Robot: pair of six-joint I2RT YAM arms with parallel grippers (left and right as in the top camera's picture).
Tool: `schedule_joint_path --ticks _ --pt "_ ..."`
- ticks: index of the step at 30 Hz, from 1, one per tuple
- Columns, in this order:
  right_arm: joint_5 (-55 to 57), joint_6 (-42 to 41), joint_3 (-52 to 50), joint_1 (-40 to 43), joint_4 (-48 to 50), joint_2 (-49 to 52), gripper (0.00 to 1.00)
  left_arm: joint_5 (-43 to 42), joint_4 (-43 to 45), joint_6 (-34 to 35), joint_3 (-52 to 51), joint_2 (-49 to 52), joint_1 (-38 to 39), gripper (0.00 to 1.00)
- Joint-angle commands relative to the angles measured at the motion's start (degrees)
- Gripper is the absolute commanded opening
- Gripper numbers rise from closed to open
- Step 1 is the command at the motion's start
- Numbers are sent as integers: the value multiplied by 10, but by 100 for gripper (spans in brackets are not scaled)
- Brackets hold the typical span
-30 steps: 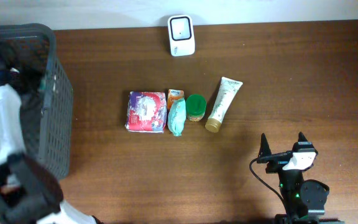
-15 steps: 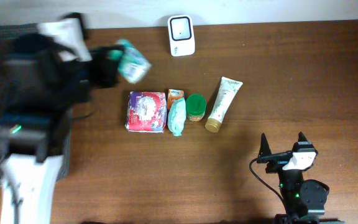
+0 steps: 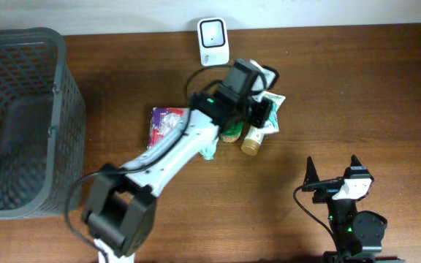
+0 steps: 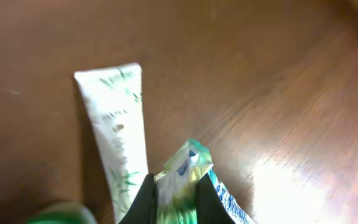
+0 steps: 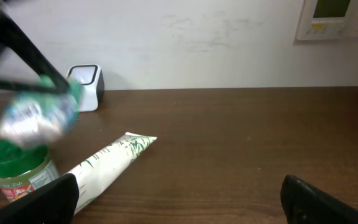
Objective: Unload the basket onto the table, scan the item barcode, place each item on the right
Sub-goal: 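Carry the green tissue pack and set it right of the tube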
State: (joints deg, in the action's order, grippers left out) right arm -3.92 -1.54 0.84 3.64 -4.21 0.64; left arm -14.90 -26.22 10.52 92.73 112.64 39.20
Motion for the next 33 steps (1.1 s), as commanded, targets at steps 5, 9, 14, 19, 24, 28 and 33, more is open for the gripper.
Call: schedule_joint_path --ticks 5,9,14,19,24,28,33 --pt "5 -7 -5 -3 0 -3 99 14 16 -59 1 88 57 13" --pt "5 -7 -5 -3 0 -3 98 14 20 -59 7 95 56 47" --pt "5 -7 -5 -3 0 -3 99 11 -32 -59 77 58 26 79" --pt "5 -7 -5 -3 0 -3 99 49 -224 -59 214 -80 -51 99" --pt "5 -7 -5 -3 0 -3 99 99 -395 -59 219 -167 -224 99" --pt "-31 -14 -5 -3 14 -3 99 102 -465 -59 217 -162 -333 99" --pt "-357 -193 -5 -3 93 -3 99 102 -467 -59 217 -162 -356 99"
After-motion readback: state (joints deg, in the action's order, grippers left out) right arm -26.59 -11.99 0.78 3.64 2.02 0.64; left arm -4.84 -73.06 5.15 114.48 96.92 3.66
